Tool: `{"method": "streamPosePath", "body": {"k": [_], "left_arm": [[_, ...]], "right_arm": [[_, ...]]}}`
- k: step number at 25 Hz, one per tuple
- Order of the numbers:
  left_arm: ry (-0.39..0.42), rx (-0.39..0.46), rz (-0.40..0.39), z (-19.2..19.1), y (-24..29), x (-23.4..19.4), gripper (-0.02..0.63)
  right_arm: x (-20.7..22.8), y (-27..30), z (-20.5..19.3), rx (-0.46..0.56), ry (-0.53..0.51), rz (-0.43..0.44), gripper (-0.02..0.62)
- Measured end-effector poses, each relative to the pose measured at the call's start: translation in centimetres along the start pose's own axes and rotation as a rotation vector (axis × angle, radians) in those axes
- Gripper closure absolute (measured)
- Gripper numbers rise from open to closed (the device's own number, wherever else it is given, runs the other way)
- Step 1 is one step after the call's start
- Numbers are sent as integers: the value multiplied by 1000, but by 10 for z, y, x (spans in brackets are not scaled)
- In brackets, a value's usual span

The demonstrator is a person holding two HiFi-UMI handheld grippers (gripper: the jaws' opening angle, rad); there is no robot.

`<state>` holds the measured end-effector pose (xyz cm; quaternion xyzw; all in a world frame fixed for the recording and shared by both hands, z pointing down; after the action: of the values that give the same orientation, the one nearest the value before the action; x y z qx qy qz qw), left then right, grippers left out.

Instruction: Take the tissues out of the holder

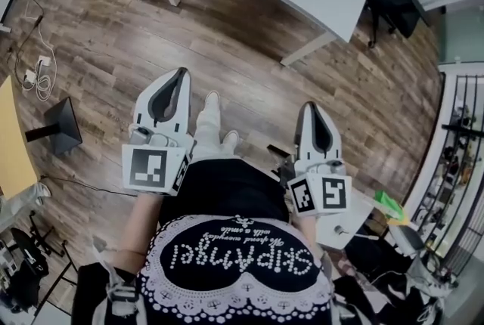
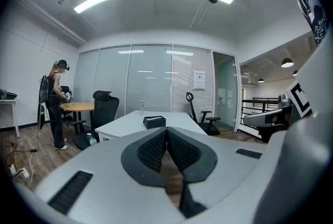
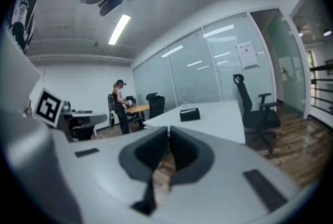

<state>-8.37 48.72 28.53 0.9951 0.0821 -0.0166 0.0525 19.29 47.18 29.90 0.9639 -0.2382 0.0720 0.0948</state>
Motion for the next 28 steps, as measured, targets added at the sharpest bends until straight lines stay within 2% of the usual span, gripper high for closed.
{"method": "streamPosePath", "body": {"k": [7, 18, 28], "left_arm": [[1, 32, -39, 13, 47, -44, 582], [10, 4, -54, 19, 103, -94, 583], [-28, -1, -67, 9, 132, -92, 583]], "right_arm": [[-13, 67, 17, 24, -5, -16, 560], [-17, 124, 19, 19, 13, -79, 561], [0, 157, 16, -27, 15, -58, 560]]}}
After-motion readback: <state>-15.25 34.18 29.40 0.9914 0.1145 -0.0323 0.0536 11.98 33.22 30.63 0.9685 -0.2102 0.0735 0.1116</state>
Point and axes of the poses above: the fingertips, and each gripper's own axes: y forward along the fingers, x to its right, z out of its top, the point moved 7 cm from there along -y, backward along the fingers, and after that the axes turned 5 degrees about x, right-handed, at the moved point
